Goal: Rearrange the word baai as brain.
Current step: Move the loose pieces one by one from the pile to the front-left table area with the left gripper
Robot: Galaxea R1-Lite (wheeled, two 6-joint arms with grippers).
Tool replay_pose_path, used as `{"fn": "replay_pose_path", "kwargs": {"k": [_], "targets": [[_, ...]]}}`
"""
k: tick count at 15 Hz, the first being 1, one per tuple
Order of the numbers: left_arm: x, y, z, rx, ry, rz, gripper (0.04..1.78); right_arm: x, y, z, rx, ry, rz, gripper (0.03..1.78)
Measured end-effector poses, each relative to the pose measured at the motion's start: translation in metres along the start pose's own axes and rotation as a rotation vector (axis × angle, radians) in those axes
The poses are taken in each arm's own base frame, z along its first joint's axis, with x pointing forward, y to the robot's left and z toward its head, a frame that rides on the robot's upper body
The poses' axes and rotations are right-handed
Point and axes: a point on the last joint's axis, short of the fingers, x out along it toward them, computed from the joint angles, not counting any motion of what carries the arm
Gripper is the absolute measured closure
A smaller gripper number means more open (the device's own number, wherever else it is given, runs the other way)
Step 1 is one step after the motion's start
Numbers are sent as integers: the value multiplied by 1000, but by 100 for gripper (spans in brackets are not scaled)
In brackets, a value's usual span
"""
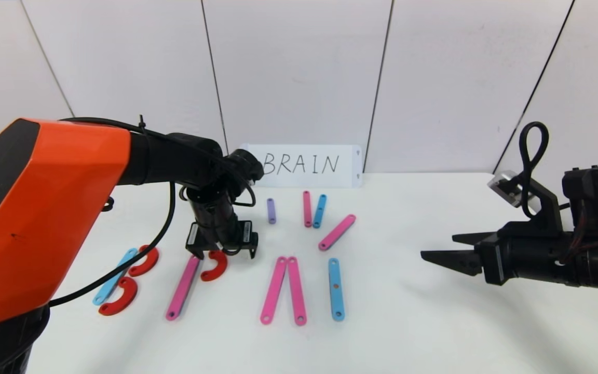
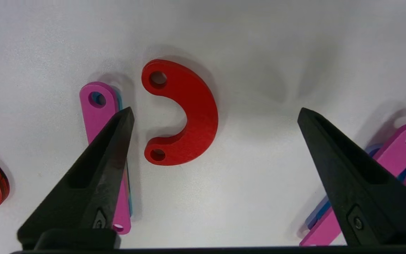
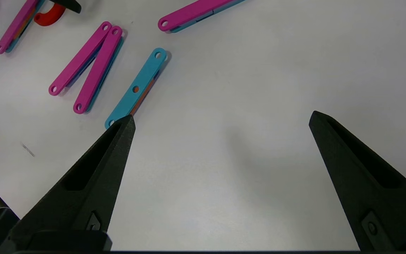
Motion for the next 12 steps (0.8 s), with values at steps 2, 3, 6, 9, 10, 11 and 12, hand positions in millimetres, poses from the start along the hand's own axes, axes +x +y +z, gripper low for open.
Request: {"fn": "replay_pose_path", "kwargs": {"k": [2, 3, 6, 9, 10, 11, 12], "targets": [[-6, -2, 3, -1, -22, -13, 8, 0, 0, 0, 0, 0, 0, 8], [-9, -2, 6, -3, -37, -22, 7, 0, 0, 0, 0, 0, 0, 8], [-21, -6, 16, -7, -100, -49, 7, 0, 0, 0, 0, 0, -1, 8], [-20, -11, 28, 2, -176, -78, 7, 0, 0, 0, 0, -1, -1, 8], [-18, -13, 31, -1, -199, -90, 7, 0, 0, 0, 1, -1, -1, 8], [-16, -16, 35, -5, -227, -105, 7, 0, 0, 0, 0, -1, -1, 8], [-13, -19, 39, -10, -260, -122, 7, -1, 0, 0, 0, -2, -1, 8]]}}
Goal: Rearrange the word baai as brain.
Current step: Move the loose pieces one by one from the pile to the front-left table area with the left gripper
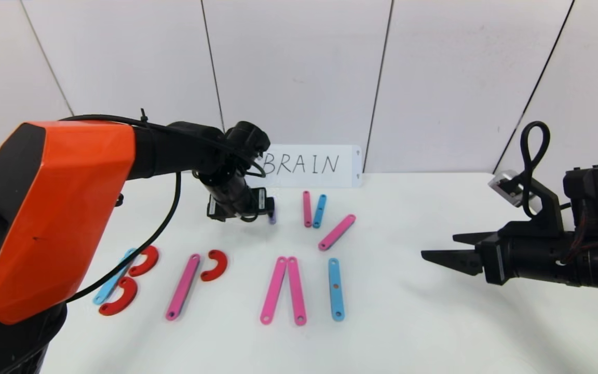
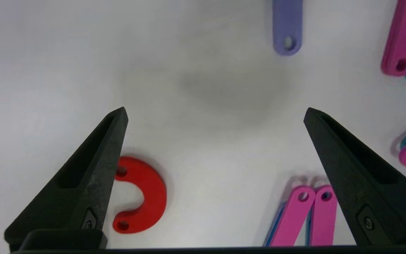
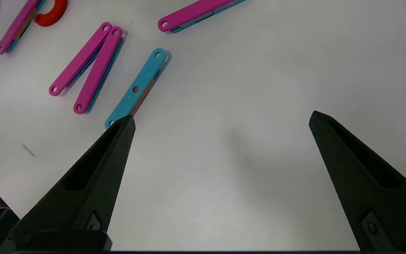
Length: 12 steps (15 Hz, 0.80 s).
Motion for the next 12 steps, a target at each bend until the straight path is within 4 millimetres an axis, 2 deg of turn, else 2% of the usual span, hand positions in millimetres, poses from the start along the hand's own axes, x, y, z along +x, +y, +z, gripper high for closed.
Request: {"fn": "replay_pose_path", "kwargs": {"k": [7, 12], "targets": [[43, -10, 9, 45, -184, 41, 7, -1, 1, 0, -2, -1, 0, 8], [59, -16, 10, 56, -245, 38, 7, -1, 1, 0, -2, -2, 0, 8]]}}
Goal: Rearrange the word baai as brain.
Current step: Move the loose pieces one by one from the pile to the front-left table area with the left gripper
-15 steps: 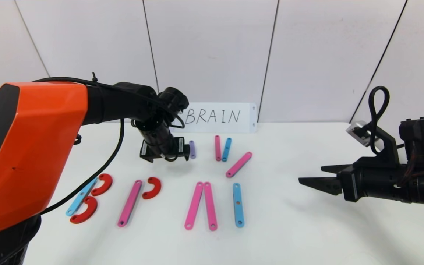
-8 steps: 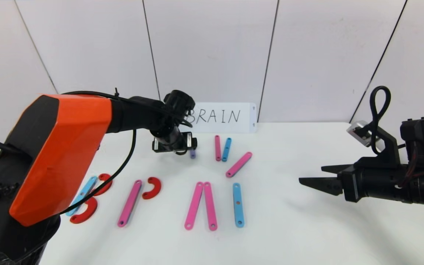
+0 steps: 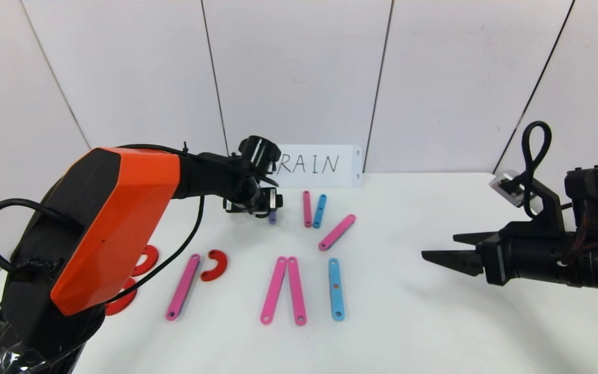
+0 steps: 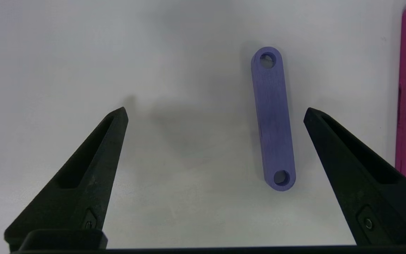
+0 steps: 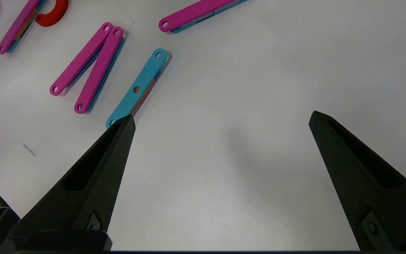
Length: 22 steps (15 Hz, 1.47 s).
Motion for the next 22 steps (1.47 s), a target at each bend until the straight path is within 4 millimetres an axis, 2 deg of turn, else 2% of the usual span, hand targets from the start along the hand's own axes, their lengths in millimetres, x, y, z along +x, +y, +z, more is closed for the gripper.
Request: {"fn": "replay_pose_path", "kwargs": {"k": [8, 10, 13, 17, 19, 20, 22], "targets": [[12, -7, -8, 29, -5, -3, 7, 0, 0, 0, 0, 1, 0, 8], [13, -7, -9, 29, -3, -2, 14, 0, 0, 0, 0, 1, 0, 8], [14, -7, -9, 29, -1, -1, 44, 0, 0, 0, 0, 1, 0, 8], [14, -7, -10, 30, 0, -1, 115, 0, 0, 0, 0, 1, 0, 8], [14, -7, -10, 29, 3, 1, 144, 0, 0, -1, 1, 1, 0, 8], [13, -7, -10, 29, 3, 1, 153, 0, 0, -1, 0, 1, 0, 8], [13, -8, -11, 30, 8, -1, 155, 0, 0, -1, 0, 1, 0, 8]]}}
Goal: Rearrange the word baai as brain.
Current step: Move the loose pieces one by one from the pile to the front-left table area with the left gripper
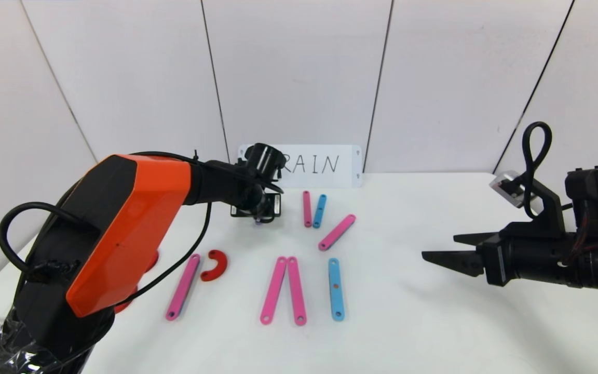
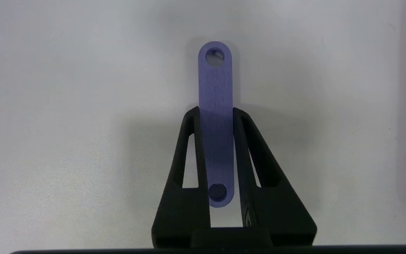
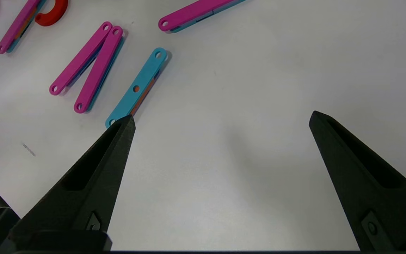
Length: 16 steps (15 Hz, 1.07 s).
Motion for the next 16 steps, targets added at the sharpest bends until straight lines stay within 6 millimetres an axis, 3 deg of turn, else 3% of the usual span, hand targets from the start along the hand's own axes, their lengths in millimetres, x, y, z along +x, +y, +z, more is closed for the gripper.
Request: {"fn": "replay_pose_path", "kwargs": {"k": [10, 16], "targets": [[-23, 3, 3, -28, -18, 50, 155, -1, 0, 0, -1, -1, 0, 8], [-66, 17, -7, -115, -1, 100, 155, 0, 0, 0, -2, 2, 1, 8]]}}
